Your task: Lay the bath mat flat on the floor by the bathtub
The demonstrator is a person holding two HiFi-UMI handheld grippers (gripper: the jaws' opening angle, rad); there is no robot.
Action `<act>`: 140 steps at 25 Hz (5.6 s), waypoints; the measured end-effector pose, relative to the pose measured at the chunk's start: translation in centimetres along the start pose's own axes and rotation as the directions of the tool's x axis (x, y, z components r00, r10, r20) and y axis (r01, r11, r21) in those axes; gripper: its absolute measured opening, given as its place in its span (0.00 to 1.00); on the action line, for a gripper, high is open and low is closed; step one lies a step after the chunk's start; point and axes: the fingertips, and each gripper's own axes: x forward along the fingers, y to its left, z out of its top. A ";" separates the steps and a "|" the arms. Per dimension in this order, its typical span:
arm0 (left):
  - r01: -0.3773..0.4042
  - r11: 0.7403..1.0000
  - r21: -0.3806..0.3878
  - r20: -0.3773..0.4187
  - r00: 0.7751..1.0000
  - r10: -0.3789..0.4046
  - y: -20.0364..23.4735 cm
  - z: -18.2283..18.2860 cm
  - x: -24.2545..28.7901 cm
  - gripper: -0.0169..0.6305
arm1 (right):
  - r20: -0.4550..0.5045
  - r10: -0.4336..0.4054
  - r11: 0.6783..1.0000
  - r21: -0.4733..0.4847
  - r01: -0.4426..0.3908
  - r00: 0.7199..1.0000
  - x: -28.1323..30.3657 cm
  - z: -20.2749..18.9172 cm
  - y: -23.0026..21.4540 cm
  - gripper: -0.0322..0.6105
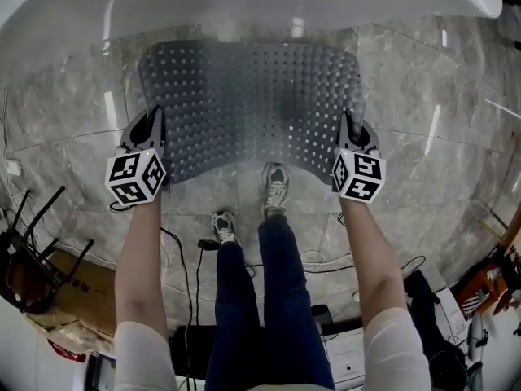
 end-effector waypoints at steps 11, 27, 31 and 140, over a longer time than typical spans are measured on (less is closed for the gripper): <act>-0.029 1.000 -0.005 -0.044 0.999 0.029 0.5 -3.5 5.1 0.09 | -0.023 -0.020 1.000 -0.022 0.019 1.000 4.7 -2.5 -0.5 0.11; -0.119 0.984 0.134 -0.188 0.972 0.143 3.6 -9.0 9.4 0.09 | -0.114 -0.083 0.990 -0.121 0.069 0.990 9.4 -7.6 -2.8 0.11; -0.129 0.971 0.200 -0.229 0.958 0.174 4.0 -10.1 10.5 0.09 | -0.152 -0.102 0.988 -0.132 0.082 0.983 10.7 -9.1 -3.3 0.11; 0.119 0.992 -0.042 0.011 0.993 -0.119 -13.1 14.9 -23.0 0.09 | 0.003 0.047 0.986 0.158 -0.047 0.999 -26.3 13.9 2.5 0.10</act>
